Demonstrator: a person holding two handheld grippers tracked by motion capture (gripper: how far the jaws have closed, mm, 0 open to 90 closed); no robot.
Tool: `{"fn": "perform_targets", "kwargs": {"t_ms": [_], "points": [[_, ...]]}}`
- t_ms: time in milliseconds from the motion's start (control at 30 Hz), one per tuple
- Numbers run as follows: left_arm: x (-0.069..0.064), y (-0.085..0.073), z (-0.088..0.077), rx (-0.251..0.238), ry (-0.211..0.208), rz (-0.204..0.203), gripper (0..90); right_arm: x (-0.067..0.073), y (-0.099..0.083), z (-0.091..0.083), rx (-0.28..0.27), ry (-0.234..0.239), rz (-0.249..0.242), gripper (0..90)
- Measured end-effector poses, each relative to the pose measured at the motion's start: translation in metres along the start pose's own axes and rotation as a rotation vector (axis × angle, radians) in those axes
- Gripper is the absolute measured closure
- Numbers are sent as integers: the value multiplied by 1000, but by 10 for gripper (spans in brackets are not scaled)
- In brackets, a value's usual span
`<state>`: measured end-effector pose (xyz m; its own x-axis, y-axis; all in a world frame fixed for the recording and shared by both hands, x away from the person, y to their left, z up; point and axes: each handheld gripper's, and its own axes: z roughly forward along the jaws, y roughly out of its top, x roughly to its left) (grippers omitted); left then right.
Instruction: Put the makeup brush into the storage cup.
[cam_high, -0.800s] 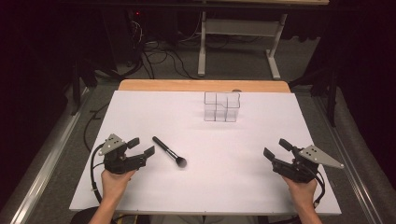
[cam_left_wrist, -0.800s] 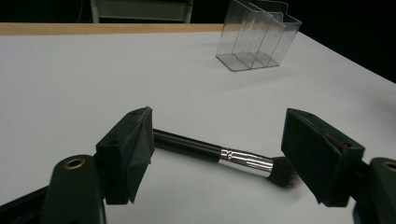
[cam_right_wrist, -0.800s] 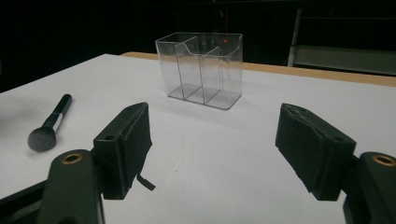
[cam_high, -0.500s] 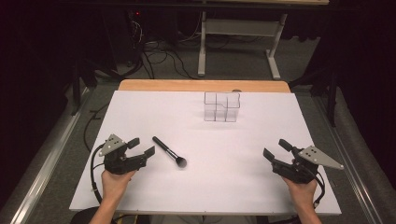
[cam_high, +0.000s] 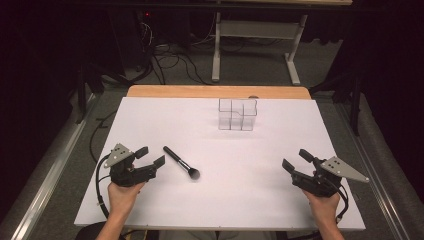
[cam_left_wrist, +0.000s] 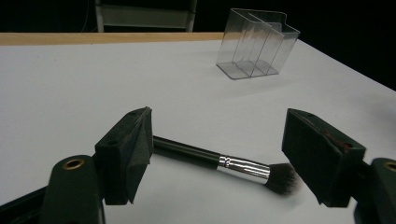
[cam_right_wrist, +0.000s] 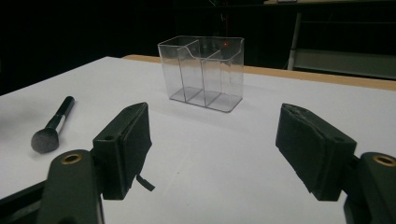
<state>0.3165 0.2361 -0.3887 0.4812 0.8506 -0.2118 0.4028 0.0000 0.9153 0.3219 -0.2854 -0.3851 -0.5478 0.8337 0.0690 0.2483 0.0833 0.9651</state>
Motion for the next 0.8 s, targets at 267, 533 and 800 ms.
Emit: {"fn": "perform_targets", "kwargs": {"t_ms": [267, 533, 800], "points": [[-3, 9, 3, -13, -8, -6, 249, -1, 0, -1, -4, -4, 8, 280], [-3, 21, 9, 1, -24, -2, 238, -1, -1, -1, -4, -4, 18, 279], [-6, 33, 16, -2, -35, 14, 237, 0, -1, -1, -5, -1, 10, 279]]}}
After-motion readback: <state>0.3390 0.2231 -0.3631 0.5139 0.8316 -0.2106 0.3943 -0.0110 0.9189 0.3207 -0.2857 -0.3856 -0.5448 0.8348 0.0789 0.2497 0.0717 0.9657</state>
